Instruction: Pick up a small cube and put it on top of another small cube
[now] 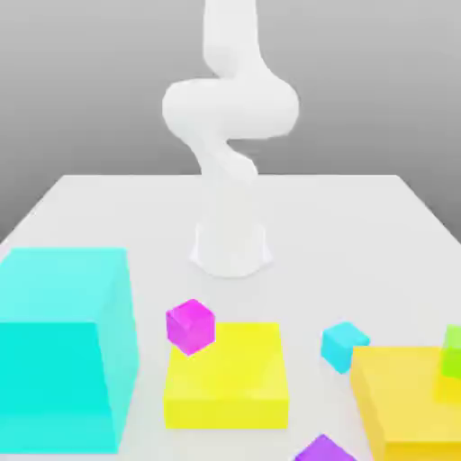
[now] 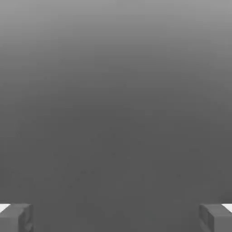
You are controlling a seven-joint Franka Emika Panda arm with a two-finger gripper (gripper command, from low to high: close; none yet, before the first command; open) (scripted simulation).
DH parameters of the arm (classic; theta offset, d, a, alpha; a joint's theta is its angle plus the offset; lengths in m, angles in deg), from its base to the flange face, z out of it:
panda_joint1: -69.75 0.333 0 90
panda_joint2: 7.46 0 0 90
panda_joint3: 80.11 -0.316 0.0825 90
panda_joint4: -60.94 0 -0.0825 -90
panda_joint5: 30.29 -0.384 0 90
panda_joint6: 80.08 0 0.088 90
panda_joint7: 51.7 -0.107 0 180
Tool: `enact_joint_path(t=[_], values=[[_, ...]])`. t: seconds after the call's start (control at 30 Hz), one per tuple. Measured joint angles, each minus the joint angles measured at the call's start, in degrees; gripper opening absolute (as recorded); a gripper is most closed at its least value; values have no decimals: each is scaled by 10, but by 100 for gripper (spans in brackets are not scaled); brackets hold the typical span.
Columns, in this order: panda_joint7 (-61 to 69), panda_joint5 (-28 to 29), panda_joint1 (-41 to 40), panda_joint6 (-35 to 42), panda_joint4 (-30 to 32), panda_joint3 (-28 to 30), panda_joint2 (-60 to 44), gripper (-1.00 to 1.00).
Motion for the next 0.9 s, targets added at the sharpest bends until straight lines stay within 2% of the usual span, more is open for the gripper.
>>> enact_joint_path(t=[0.27,0.47,0.63,0.77,0.87,0.9], values=[[18,-37,73,-114,116,-43,-165,0],[15,-44,119,-205,206,-94,-295,0],[-28,8,147,-283,275,-127,-407,0],[-81,82,182,-349,271,-83,-492,0],[-106,114,225,-399,260,-33,-554,0],[-109,117,234,-410,258,-23,-566,-100]])
